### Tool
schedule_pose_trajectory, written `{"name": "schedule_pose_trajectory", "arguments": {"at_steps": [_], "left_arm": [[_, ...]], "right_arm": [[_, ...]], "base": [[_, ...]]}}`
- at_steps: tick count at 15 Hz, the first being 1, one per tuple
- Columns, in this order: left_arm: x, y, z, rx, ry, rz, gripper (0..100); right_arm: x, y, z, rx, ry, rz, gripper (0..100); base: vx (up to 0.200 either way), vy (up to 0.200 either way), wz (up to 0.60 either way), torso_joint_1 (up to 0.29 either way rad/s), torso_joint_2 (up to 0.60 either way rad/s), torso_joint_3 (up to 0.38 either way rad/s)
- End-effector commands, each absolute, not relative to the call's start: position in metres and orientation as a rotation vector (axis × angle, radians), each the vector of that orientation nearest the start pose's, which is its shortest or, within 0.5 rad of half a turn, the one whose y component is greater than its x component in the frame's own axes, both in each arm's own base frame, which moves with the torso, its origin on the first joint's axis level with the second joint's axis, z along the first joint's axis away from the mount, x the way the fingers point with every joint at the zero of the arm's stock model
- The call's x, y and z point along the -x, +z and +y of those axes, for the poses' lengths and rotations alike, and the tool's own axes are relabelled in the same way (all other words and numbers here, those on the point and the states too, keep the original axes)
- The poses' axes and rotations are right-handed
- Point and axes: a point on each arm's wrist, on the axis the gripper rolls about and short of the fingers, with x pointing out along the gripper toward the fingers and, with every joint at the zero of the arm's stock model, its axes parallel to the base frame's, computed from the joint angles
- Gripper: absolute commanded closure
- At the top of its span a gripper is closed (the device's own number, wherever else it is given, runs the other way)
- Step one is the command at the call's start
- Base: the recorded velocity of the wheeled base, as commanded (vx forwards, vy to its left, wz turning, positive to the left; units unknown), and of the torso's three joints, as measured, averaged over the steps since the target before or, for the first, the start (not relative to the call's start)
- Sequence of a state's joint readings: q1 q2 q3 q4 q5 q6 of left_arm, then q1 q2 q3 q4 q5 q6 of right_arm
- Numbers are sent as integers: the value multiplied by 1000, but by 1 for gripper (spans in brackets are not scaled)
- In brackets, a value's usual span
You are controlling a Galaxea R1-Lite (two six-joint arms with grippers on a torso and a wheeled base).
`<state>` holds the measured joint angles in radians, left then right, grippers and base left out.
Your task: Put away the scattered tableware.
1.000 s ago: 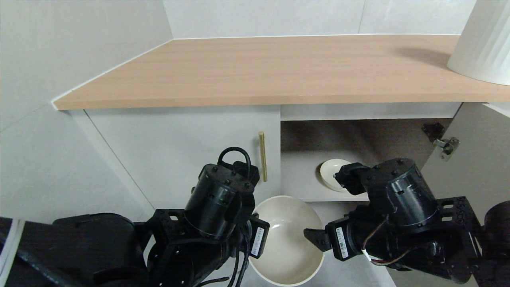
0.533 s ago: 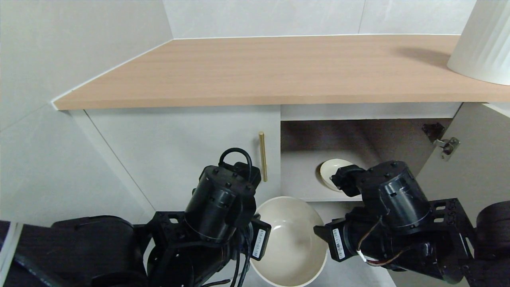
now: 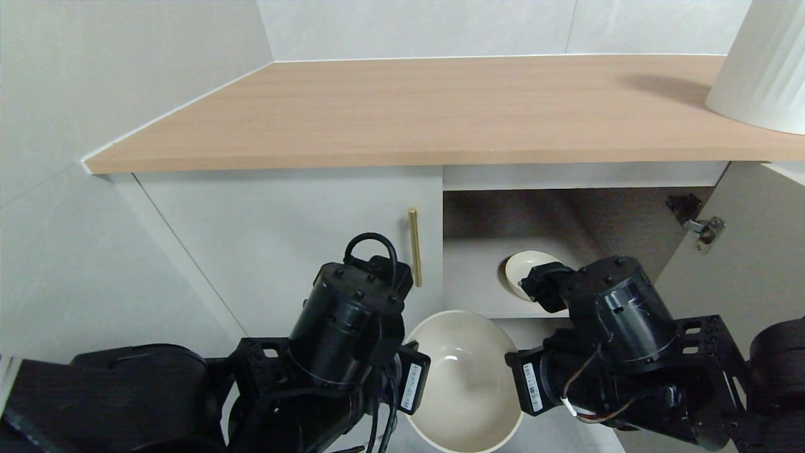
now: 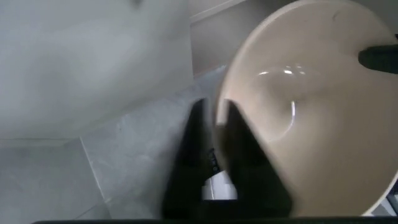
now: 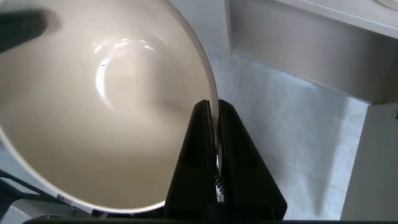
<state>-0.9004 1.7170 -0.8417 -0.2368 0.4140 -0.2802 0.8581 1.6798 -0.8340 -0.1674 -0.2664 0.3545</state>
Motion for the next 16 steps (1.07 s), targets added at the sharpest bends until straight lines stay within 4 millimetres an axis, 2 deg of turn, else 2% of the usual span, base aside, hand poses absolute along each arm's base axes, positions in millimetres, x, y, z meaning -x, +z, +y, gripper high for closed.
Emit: {"name": "schedule_pose_trajectory", "arguments": {"at_steps": [1,4,7,11,13,16], "left_arm": [[-191,155,-226,-96,-390,556,0],[-193,159,-226,-64,-385,527,0],[-198,167,-218,-26,-361,491,0],[-198,172,-217,1,-359,481,0],[-197,174,-216,5,-360,476,0],[-197,174,-216,7,-363,475,0]], "right_arm": [[-191,153,211,32,454,671,100],[-191,153,211,28,447,670,100],[-207,145,200,-3,323,648,100],[-269,124,166,-201,77,489,100],[-289,111,151,-244,-8,483,100],[-308,114,140,-293,-65,441,100]], "base": [[0,0,0,0,0,0],[0,0,0,0,0,0],[0,0,0,0,0,0],[0,0,0,0,0,0],[0,0,0,0,0,0],[0,0,0,0,0,0]]}}
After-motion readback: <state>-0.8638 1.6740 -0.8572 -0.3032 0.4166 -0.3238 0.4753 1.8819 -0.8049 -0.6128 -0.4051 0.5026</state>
